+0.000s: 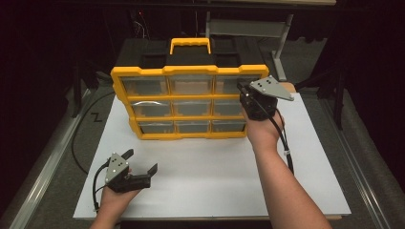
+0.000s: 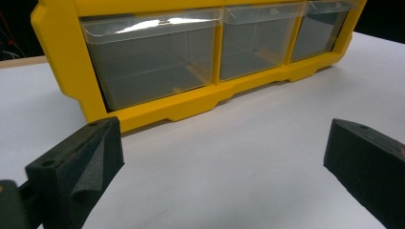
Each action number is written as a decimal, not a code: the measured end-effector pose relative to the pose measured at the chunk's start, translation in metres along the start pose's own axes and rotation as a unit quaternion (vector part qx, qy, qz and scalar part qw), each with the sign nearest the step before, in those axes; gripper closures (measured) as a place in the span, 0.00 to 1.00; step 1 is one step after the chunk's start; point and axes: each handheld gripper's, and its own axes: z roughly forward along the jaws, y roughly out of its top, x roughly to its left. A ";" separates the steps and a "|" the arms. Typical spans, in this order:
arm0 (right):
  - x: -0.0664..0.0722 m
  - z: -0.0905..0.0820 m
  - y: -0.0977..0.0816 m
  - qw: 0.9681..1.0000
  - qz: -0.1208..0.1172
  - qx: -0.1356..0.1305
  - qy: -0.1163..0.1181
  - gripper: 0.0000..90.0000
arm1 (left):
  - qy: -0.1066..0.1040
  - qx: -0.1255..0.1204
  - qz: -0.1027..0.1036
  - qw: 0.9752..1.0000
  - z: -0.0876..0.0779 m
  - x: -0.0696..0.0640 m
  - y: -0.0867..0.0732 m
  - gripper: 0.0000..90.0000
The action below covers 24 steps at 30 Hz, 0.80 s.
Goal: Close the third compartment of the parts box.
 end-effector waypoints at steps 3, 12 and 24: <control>0.003 -0.004 -0.001 1.000 0.001 -0.001 0.007 1.00 | 0.000 0.002 0.003 1.000 0.001 0.000 0.000 0.01; 0.013 -0.028 -0.004 0.999 -0.003 -0.010 0.030 1.00 | 0.010 -0.006 0.006 1.000 0.001 0.001 0.000 0.01; 0.002 -0.065 -0.010 0.999 0.004 -0.017 0.040 1.00 | 0.010 -0.008 0.001 1.000 0.000 0.003 0.001 0.01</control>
